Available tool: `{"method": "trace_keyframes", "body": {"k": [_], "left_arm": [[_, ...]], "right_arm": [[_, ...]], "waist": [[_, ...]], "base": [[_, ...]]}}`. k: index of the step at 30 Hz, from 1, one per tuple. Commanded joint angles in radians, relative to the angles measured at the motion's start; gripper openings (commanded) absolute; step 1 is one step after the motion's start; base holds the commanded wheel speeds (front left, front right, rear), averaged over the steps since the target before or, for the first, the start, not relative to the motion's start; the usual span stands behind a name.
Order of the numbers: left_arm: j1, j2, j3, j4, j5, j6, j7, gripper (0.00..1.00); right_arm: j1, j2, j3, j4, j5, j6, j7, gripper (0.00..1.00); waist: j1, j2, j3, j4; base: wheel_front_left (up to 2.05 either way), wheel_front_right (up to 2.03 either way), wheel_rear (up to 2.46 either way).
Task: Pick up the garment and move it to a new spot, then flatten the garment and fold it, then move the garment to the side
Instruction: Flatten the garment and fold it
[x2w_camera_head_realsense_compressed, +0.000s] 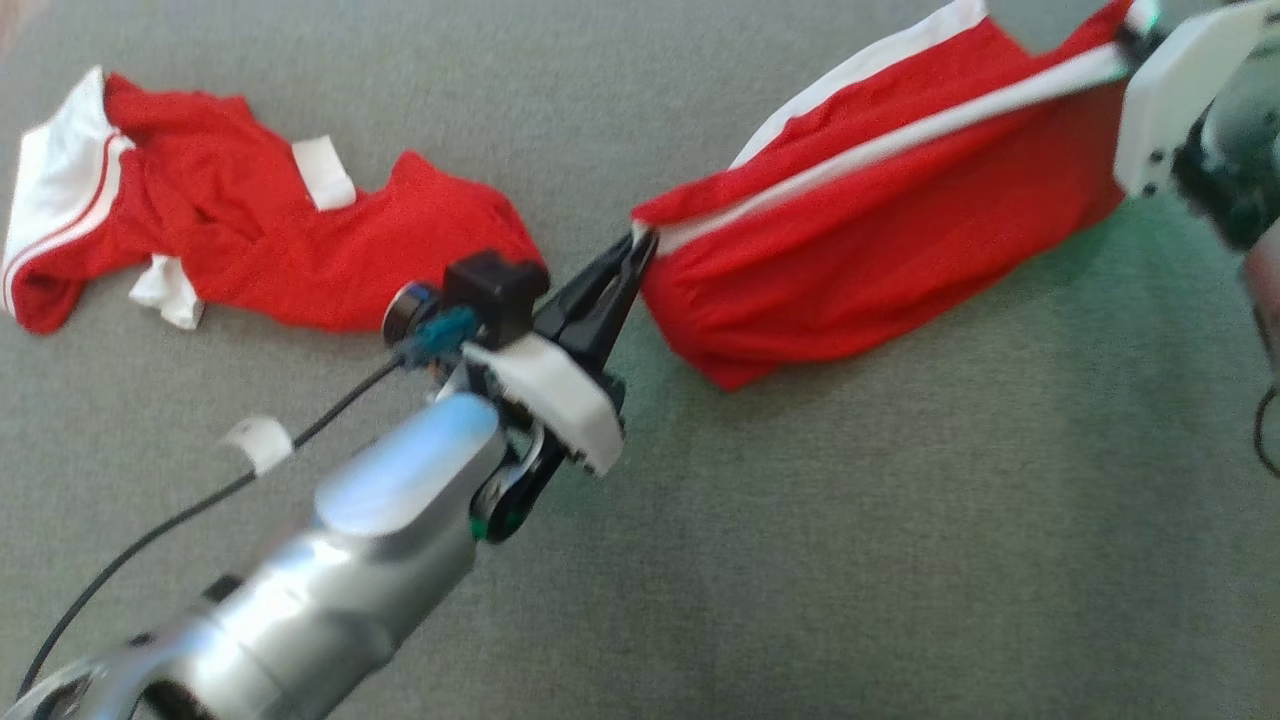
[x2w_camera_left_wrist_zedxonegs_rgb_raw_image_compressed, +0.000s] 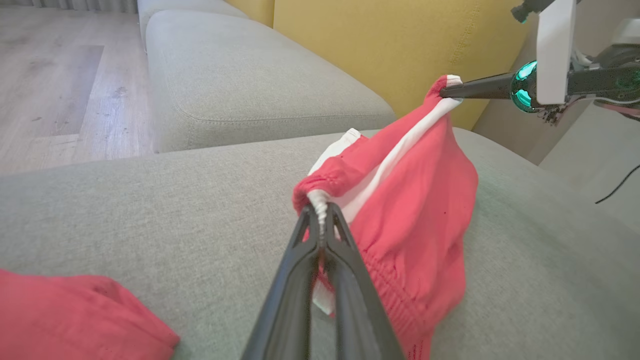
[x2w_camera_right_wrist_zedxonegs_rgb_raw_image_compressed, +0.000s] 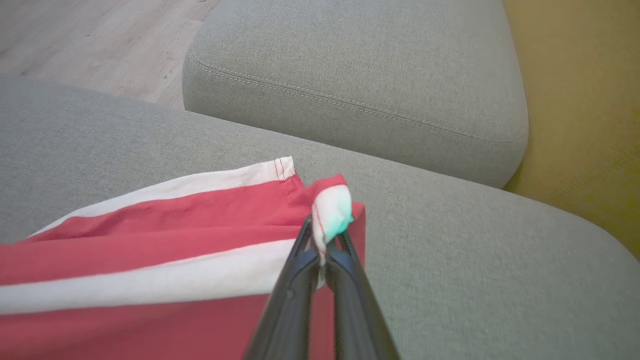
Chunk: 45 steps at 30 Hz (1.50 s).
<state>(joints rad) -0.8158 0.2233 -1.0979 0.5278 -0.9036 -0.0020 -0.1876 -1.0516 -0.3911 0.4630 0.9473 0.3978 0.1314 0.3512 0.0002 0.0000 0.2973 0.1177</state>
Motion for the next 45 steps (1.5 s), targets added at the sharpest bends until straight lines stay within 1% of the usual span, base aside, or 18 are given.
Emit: {"method": "trace_keyframes", "body": {"k": [1,6,7,14,15,16,17,18,24,25,30,33,36,39,42,45], "left_arm": [[-0.073,-0.003,0.037,0.002,0.014,-0.007,0.001,0.0],[-0.136,-0.033,0.033,0.05,0.031,-0.015,0.006,0.0],[-0.136,-0.033,0.033,0.05,0.031,-0.015,0.006,0.0],[-0.159,-0.06,0.02,0.109,0.037,-0.031,0.007,0.0],[-0.159,-0.062,0.018,0.116,0.035,-0.034,0.009,0.0],[-0.16,-0.064,0.019,0.121,0.035,-0.036,0.004,0.02],[-0.161,-0.066,0.02,0.125,0.037,-0.034,-0.004,0.7],[-0.161,-0.067,0.021,0.131,0.038,-0.034,-0.009,1.0],[-0.16,-0.063,0.036,0.157,0.044,-0.021,-0.039,1.0],[-0.155,-0.056,0.055,0.161,0.038,-0.012,-0.05,1.0],[-0.119,-0.021,0.125,0.153,0.022,0.014,-0.069,1.0],[-0.085,0.008,0.194,0.117,0.024,0.042,-0.073,1.0],[-0.026,0.038,0.298,0.039,0.05,0.068,-0.074,1.0],[0.059,0.063,0.399,-0.039,0.088,0.087,-0.074,1.0],[0.152,0.075,0.477,-0.11,0.134,0.098,-0.074,1.0],[0.248,0.079,0.528,-0.156,0.174,0.101,-0.074,1.0]], "right_arm": [[-0.059,0.008,-0.004,0.002,-0.02,-0.001,-0.03,0.0],[-0.137,0.023,0.004,0.067,-0.057,-0.001,-0.077,0.0],[-0.137,0.023,0.004,0.067,-0.057,-0.001,-0.077,0.0],[-0.188,0.038,0.012,0.172,-0.091,-0.001,-0.124,0.0],[-0.195,0.037,0.011,0.189,-0.1,-0.001,-0.129,0.24],[-0.199,0.04,0.005,0.21,-0.103,-0.001,-0.129,1.0],[-0.201,0.049,0.006,0.227,-0.107,-0.001,-0.125,1.0],[-0.206,0.053,0.001,0.238,-0.111,-0.001,-0.136,1.0],[-0.216,0.074,-0.047,0.284,-0.114,-0.001,-0.237,1.0],[-0.211,0.082,-0.068,0.287,-0.103,-0.001,-0.293,1.0],[-0.156,0.131,-0.098,0.248,-0.028,-0.001,-0.441,1.0],[-0.104,0.146,-0.091,0.195,0.023,-0.001,-0.524,1.0],[-0.041,0.151,-0.071,0.128,0.063,-0.001,-0.576,1.0],[0.034,0.162,-0.07,0.053,0.105,-0.001,-0.601,1.0],[0.119,0.176,-0.085,-0.028,0.132,-0.001,-0.61,1.0],[0.219,0.184,-0.091,-0.115,0.103,-0.001,-0.612,1.0]], "waist": [[-0.0002,0.0,0.043,0.024],[-0.0002,0.0,0.098,0.045],[-0.0002,0.0,0.098,0.045],[-0.0002,0.0,0.127,0.072],[-0.0002,0.0,0.129,0.073],[-0.0002,0.0,0.13,0.073],[-0.0002,0.0,0.13,0.072],[-0.0002,0.0,0.128,0.07],[-0.0002,0.0,0.093,0.046],[-0.0002,0.0,0.071,0.037],[-0.0002,0.0,-0.007,0.007],[-0.0002,0.0,-0.054,-0.009],[-0.0002,0.0,-0.096,-0.024],[-0.0002,0.0,-0.145,-0.041],[-0.0002,0.0,-0.19,-0.053],[-0.0002,0.0,-0.232,-0.066]], "base": [[0.0,0.0,0.0],[0.0,0.0,0.0],[0.0,0.0,0.0],[0.0,0.0,0.0],[0.0,0.0,0.0],[0.0,0.0,0.0],[0.0,0.0,0.0],[0.0,0.0,0.0],[0.0,0.0,0.0],[0.0,0.0,0.0],[0.0,0.0,0.0],[0.0,0.0,0.0],[0.0,0.0,0.0],[0.0,0.0,0.0],[0.0,0.0,0.0],[0.0,0.0,0.0]]}}
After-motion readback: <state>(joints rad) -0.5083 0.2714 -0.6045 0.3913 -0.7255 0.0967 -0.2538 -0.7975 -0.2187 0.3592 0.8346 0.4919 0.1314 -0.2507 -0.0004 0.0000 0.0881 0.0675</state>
